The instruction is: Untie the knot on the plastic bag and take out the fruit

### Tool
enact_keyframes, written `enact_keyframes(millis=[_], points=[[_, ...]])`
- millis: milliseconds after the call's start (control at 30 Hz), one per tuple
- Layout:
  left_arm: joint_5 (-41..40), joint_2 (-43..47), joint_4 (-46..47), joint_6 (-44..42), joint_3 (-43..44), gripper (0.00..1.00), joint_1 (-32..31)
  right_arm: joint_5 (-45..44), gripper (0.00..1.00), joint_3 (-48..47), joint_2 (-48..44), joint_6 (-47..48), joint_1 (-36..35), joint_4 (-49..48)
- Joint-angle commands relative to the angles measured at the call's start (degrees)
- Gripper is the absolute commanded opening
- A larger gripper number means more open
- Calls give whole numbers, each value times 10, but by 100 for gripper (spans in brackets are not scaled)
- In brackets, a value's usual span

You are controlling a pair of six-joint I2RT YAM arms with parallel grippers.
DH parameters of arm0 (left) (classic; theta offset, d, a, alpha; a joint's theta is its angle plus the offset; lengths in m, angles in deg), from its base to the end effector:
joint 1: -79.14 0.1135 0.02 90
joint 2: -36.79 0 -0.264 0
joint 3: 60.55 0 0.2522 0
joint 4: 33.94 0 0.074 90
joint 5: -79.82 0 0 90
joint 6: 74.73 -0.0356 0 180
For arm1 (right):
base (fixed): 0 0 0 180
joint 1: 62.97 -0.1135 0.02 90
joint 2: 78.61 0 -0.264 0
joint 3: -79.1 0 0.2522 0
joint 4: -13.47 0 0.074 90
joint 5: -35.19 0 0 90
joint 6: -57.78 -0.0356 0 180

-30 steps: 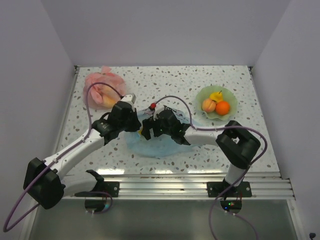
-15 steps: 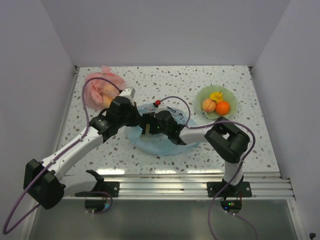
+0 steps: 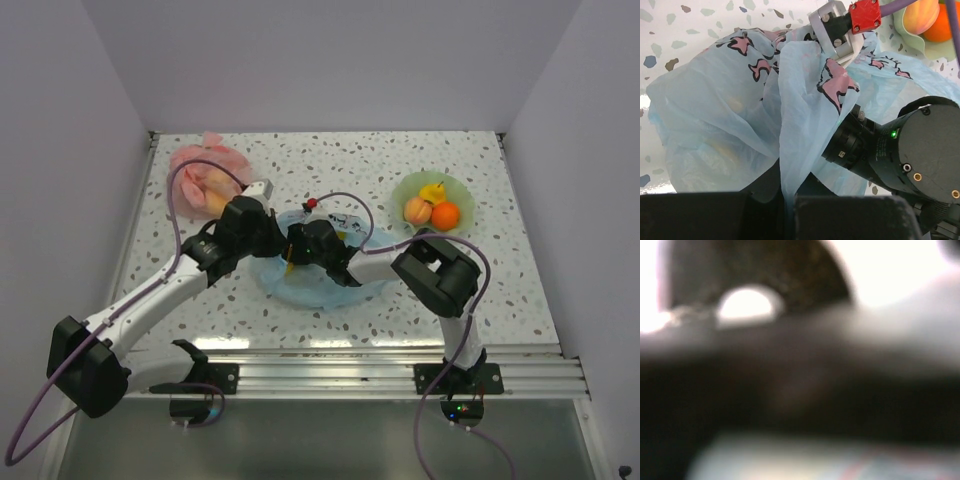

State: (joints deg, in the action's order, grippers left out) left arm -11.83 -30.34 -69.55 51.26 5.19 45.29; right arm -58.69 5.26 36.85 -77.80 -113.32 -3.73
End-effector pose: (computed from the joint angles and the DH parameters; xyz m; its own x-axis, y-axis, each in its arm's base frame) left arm 0.2140 -0.1423 0.2847 -0.7204 -0.2241 -0.6564 0.1413 0.8791 -0.4553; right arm 0.2710 0.3232 0.1391 -0.7052 0.2658 -0.6573 -0.3217 0.7061 0.6308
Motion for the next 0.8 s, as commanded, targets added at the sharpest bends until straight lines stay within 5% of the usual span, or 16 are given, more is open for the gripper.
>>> enact_keyframes(millis=[0,133,267,767], points=[[-3,6,15,5,-9,0,-4,-4,53,-4,-8,-1,-1,-26],[-29,7,8,0,-16,0,-4,0,26,22,-44,28,-2,-19],[-52,9,4,-6,-19,0,-3,4,16,57,-92,60,-1,-4],[-63,3,8,-12,-20,0,16,30,0,95,-373,249,4,210]])
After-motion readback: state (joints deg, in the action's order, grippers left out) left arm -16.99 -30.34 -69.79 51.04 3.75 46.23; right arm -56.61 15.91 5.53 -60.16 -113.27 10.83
